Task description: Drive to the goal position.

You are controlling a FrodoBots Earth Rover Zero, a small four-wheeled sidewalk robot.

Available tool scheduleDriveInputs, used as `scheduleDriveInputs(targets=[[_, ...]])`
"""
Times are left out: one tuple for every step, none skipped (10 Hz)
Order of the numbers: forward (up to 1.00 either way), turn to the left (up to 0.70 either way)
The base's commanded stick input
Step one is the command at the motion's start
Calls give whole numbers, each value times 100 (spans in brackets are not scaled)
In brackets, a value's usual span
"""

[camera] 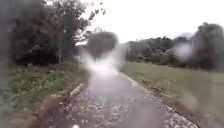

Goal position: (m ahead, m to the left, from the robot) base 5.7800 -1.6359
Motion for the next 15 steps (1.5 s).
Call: scheduleDriveInputs(targets=[[85,2],[85,2],[85,2],[85,2],[85,2],[85,2],[85,2],[85,2],[85,2],[85,2],[85,2],[85,2],[85,2],[85,2],[85,2]])
